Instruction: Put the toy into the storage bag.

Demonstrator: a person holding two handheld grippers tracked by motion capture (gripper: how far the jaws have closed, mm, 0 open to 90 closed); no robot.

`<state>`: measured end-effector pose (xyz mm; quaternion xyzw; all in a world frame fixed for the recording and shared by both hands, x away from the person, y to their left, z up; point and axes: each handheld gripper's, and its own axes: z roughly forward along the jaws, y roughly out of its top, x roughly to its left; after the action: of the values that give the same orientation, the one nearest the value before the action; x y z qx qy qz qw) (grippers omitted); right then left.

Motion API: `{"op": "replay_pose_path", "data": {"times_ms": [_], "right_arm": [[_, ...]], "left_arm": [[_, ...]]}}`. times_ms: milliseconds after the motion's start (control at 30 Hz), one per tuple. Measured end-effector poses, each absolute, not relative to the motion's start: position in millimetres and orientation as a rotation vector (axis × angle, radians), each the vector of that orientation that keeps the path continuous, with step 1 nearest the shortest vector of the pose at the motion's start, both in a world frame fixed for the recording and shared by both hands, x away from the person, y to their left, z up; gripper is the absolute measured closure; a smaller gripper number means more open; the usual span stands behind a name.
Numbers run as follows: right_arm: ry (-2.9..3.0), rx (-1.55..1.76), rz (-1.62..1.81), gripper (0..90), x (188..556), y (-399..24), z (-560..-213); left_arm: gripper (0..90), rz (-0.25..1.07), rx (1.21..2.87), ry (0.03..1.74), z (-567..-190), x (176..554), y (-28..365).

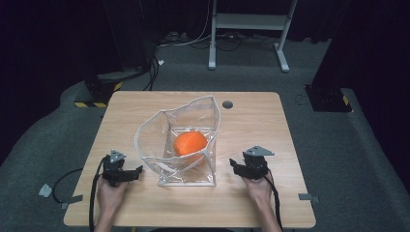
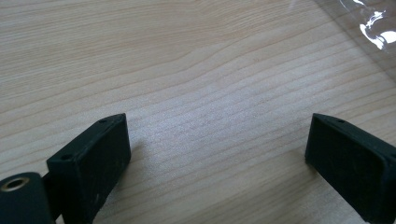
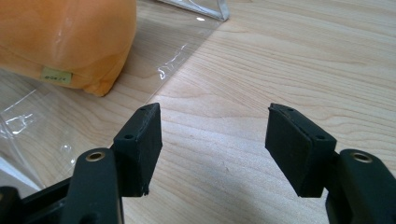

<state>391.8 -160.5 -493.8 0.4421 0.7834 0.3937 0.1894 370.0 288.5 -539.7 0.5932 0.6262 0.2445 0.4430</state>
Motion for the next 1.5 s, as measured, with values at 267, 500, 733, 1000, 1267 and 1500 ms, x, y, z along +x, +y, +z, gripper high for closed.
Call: {"op": "replay_pose_path", "data": {"times_ms": [267,500,733,1000,1267,1500], "right_arm": [[2.201,1.252,1.09,36.0,393.7,-158.8,-498.5],[2.2,1.264,1.089,35.7,395.3,-159.4,-503.0],[2.194,1.278,1.086,35.7,397.5,-159.8,-507.5],[2.195,1.288,1.071,34.8,398.1,-159.8,-512.4],[2.209,1.286,1.054,34.6,398.7,-158.4,-518.5],[2.219,1.287,1.048,34.5,398.9,-155.2,-521.9]], "left_arm": [[6.8,0.606,1.472,1.553,-539.7,370.0,288.5],[6.9,0.606,1.472,1.553,-539.7,370.0,288.5],[6.9,0.605,1.471,1.555,-539.7,369.9,288.4],[6.9,0.605,1.469,1.555,-539.7,369.9,288.3],[6.9,0.604,1.473,1.554,-539.6,369.8,288.5],[6.9,0.605,1.471,1.555,-539.7,369.9,288.4]]}}
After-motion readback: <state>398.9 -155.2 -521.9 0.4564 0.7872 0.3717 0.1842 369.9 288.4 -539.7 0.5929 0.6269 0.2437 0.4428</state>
